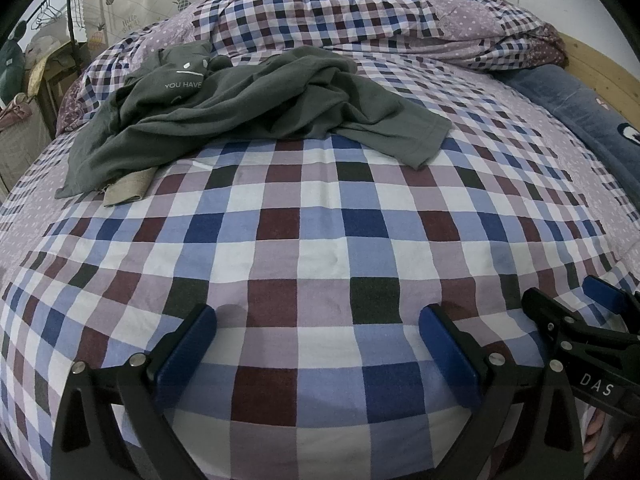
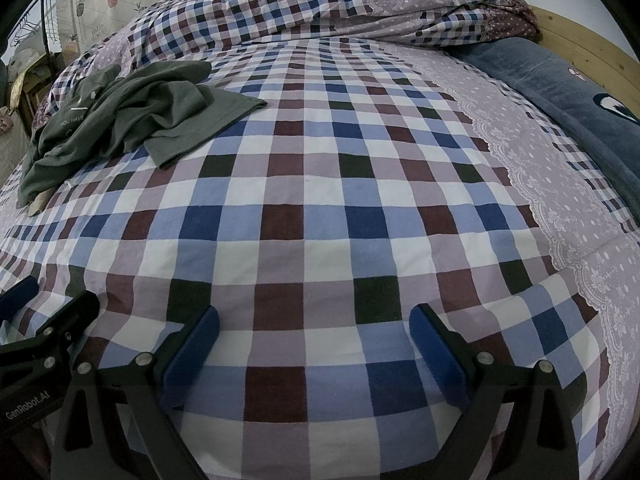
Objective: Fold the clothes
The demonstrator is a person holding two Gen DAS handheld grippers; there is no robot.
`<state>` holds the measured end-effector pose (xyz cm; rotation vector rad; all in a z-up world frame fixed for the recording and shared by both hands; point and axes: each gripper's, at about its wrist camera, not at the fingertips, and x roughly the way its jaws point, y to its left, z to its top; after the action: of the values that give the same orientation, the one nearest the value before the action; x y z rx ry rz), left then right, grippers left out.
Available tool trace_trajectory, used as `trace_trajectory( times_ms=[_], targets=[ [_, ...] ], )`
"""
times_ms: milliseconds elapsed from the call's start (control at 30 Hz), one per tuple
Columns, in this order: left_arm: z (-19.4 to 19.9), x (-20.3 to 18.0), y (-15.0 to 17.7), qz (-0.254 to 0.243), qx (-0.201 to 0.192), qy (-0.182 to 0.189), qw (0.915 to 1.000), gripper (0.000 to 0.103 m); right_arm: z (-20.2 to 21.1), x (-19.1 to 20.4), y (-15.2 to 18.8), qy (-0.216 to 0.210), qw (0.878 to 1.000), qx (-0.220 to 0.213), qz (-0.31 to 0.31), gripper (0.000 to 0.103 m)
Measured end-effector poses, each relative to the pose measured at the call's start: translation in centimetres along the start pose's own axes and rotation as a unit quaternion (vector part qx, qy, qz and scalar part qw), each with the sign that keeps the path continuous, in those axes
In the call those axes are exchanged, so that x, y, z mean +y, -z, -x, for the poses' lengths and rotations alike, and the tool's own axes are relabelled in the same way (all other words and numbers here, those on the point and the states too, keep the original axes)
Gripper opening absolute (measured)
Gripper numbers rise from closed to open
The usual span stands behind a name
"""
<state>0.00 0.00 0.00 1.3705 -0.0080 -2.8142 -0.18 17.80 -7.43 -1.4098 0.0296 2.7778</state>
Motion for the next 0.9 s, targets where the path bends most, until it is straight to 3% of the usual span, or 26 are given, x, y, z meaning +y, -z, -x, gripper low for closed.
trace_trajectory(
  times_ms=[900],
  targets=[
    [0.06, 0.0, 0.03, -0.005, -0.001, -0.003, 1.0, 0.103, -0.78, -0.39, -0.33, -0.008, 1.0, 0.003, -0.007, 0.099]
  ],
)
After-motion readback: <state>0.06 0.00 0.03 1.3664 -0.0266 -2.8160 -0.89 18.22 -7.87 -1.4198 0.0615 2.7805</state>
